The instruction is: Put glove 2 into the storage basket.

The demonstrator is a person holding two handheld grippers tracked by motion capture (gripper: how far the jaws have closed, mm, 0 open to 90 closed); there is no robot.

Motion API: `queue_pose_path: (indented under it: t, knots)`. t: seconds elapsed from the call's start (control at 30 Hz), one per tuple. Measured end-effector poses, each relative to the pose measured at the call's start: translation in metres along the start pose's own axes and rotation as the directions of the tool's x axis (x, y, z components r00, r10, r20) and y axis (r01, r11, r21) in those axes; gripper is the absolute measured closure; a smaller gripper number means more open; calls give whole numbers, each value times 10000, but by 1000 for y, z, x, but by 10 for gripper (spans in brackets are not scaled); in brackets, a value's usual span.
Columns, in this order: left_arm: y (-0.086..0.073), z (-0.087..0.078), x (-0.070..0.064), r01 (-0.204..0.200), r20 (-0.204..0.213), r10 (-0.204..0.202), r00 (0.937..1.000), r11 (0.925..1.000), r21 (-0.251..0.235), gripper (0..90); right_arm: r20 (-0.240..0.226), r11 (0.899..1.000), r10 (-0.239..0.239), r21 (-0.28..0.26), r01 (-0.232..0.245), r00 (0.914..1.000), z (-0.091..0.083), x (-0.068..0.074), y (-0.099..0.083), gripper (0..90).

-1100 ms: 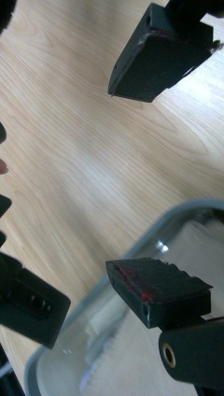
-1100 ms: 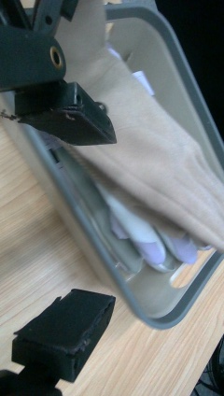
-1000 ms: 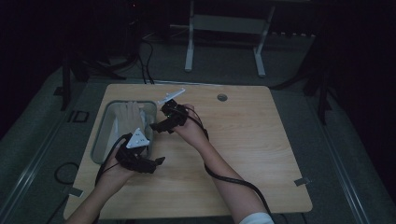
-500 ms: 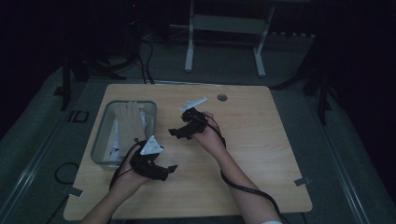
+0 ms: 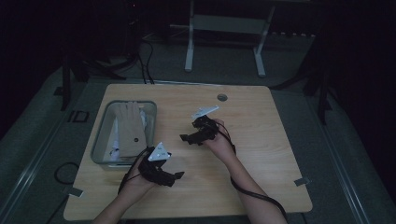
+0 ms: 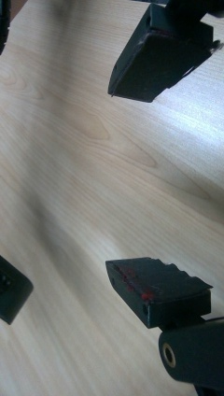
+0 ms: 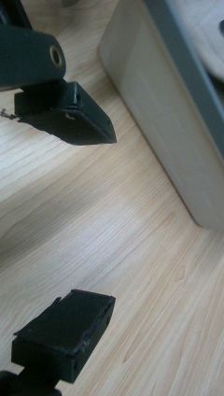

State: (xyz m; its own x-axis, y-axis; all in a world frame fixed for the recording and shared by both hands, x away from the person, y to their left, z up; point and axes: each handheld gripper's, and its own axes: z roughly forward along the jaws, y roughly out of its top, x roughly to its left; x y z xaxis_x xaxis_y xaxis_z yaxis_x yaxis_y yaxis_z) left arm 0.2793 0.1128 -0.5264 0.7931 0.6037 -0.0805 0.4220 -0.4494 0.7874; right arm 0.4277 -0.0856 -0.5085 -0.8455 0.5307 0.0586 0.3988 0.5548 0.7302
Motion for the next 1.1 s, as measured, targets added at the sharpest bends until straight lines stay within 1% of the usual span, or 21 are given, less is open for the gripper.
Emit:
queue_pose_path:
  t: [0.03,0.07,0.1,0.17,0.27,0.37,0.4,0.47,0.5,0.53,0.63,0.67,0.7,0.73,0.77,0.83,0.87,0.97,1.0,1.1]
  knots:
    - [-2,3,-1,-2,61,2,10000,10000,-15,143,60,9999,-13,-128,14,10000,-2,-2,-6,179]
    - [-3,7,-2,-22,128,21,9999,10000,86,143,34,9999,26,-155,-26,10000,-3,-3,-8,178]
    - [-3,7,-2,-22,128,21,9999,10000,86,143,20,9998,79,-204,-79,10000,-3,-4,-12,177]
    - [-4,12,-4,-136,73,135,9999,9998,160,143,18,9999,72,-133,-72,10000,-4,-6,-18,167]
    - [-6,17,-5,-151,160,149,9998,9998,147,143,-5,10000,30,-3,-30,10000,-5,-10,-29,162]
    - [-7,20,-6,-254,194,249,9995,9994,248,143,106,10000,40,-15,-40,9999,-6,-11,-38,161]
    - [-9,23,-6,-299,272,290,9992,9990,320,143,123,10000,34,24,-34,9999,-6,-10,-41,155]
    - [-10,25,-7,-326,291,316,9991,9989,339,143,143,10000,24,-9,-24,9999,-6,-11,-43,154]
    - [-10,28,-7,-323,354,310,9989,9988,365,143,52,9999,87,-61,-87,9999,-6,-11,-48,153]
    - [-11,29,-7,-323,405,309,9987,9988,361,143,55,10000,61,-58,-61,10000,-6,-11,-50,150]
    - [-11,31,-7,-341,435,327,9985,9989,310,143,76,9999,46,-106,-45,10000,-8,-12,-54,150]
    - [-13,34,-8,-308,513,292,9983,9990,316,143,76,9999,46,-106,-45,10000,-8,-12,-54,150]
    - [-14,35,-8,-313,545,298,9981,9991,279,143,55,9998,126,-181,-125,9999,-10,-14,-58,147]
    - [-14,36,-9,-311,537,293,9981,9990,317,143,45,9997,78,-233,-77,10000,-11,-14,-61,146]
    - [-15,37,-9,-347,568,326,9979,9987,367,143,90,9997,48,-224,-46,9999,-12,-15,-65,145]
    - [-15,38,-9,-331,571,309,9979,9988,370,143,90,9997,48,-224,-46,9999,-12,-15,-65,145]
    - [-16,39,-8,-340,585,318,9978,9987,380,143,149,9998,7,-202,-4,9999,-14,-17,-72,145]
    - [-17,39,-8,-342,614,322,9976,9989,329,143,175,9999,6,-151,-3,9998,-16,-18,-76,145]
    - [-17,39,-8,-371,605,353,9975,9989,297,143,404,9998,3,-186,4,9992,-20,-20,-82,144]
    - [-18,39,-8,-354,583,336,9977,9989,294,143,504,9997,12,-254,1,9987,-23,-22,-87,140]
